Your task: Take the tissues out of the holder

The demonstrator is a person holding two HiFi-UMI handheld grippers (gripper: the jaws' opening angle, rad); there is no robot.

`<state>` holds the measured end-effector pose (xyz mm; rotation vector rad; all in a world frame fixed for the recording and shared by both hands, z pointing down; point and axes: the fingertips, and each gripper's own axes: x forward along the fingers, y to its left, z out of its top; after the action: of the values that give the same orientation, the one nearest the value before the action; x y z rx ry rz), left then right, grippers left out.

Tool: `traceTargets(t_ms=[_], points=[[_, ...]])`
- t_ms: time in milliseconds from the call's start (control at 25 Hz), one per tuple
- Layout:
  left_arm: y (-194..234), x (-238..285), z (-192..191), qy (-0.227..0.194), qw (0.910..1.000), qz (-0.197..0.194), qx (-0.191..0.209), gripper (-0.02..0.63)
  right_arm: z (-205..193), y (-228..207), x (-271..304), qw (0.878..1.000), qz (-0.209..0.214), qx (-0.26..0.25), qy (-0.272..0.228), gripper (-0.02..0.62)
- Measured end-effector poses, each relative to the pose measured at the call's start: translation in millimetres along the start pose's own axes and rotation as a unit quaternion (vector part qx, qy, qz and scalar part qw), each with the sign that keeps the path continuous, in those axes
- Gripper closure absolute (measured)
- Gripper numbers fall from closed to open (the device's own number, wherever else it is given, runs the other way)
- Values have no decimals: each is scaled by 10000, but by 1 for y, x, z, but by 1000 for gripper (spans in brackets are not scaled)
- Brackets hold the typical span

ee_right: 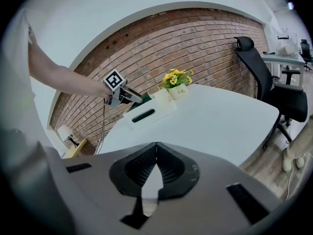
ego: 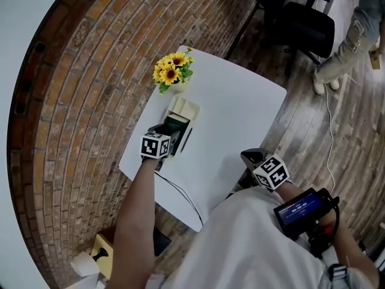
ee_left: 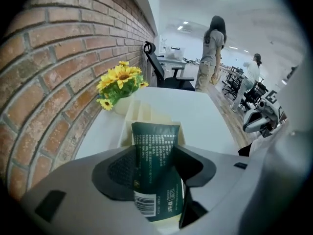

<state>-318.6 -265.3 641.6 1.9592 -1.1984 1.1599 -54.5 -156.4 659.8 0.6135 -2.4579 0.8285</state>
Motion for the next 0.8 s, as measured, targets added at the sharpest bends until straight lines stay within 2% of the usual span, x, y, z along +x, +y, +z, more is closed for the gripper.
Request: traceTargets(t_ms=[240, 360, 640, 800], points=[[-5, -28, 4, -447, 9980, 324, 298, 360, 1, 11, 3, 9999, 121, -115, 20, 589], [-8, -44, 6, -824, 9954, 447, 220, 365, 2, 14, 4, 9997, 160, -164, 16, 589], [-12, -84, 4, -1583, 9846, 723, 128, 376, 2, 23, 4, 9994, 197, -287, 24, 589], [-15, -114, 11, -1896, 9773, 902, 301, 379, 3, 27, 5, 9992, 228, -328, 28, 589]])
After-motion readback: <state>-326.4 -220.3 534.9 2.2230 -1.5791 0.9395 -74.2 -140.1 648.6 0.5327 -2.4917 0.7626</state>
